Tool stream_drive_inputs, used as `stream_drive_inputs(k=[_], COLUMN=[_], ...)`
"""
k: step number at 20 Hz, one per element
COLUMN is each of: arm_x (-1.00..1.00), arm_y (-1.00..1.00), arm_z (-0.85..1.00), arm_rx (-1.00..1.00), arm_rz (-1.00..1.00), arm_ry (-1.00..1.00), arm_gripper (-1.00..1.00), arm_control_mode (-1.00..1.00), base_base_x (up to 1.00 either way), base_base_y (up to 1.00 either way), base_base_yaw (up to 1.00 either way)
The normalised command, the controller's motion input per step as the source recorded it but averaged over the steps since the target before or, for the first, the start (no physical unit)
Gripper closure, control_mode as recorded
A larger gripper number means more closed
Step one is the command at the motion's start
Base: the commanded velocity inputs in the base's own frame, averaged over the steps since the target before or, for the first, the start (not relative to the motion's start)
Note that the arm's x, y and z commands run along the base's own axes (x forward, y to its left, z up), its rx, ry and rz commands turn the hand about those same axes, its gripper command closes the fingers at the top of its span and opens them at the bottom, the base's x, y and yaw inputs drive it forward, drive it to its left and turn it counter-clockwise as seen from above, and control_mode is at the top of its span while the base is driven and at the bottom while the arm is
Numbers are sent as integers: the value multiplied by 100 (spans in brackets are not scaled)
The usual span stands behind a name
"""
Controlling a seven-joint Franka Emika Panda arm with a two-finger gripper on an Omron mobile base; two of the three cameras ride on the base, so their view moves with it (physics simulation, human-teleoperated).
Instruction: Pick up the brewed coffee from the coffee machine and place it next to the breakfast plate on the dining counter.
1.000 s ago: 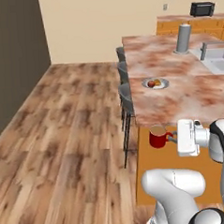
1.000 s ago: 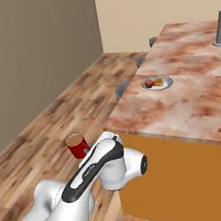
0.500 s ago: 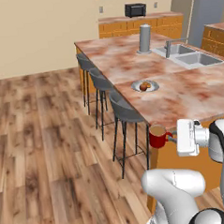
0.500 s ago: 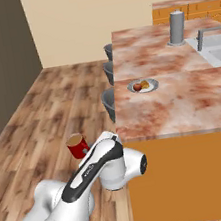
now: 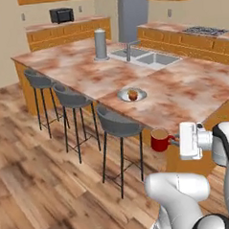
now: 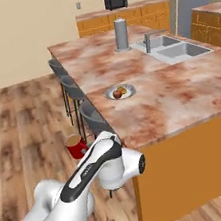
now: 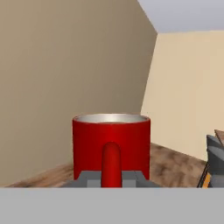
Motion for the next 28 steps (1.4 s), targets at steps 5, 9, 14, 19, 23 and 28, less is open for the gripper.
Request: stream_drive_inputs(k=[5,9,14,19,23,28], arm_x=[0,0,0,0,0,0], arm_y=[0,0,0,0,0,0], arm_z=[0,0,0,0,0,0], arm_rx=[0,0,0,0,0,0], arm_rz=[0,0,0,0,0,0], arm_ry=[0,0,0,0,0,0], arm_gripper=[100,100,100,100,100,100], arm_control_mode=[100,100,100,100,100,100], base_base_x=[51,51,48,34,23,37], base_base_y=[88,89,87,83,59,39], base_base_yaw=[-70,-70,-71,-71,-67,-50])
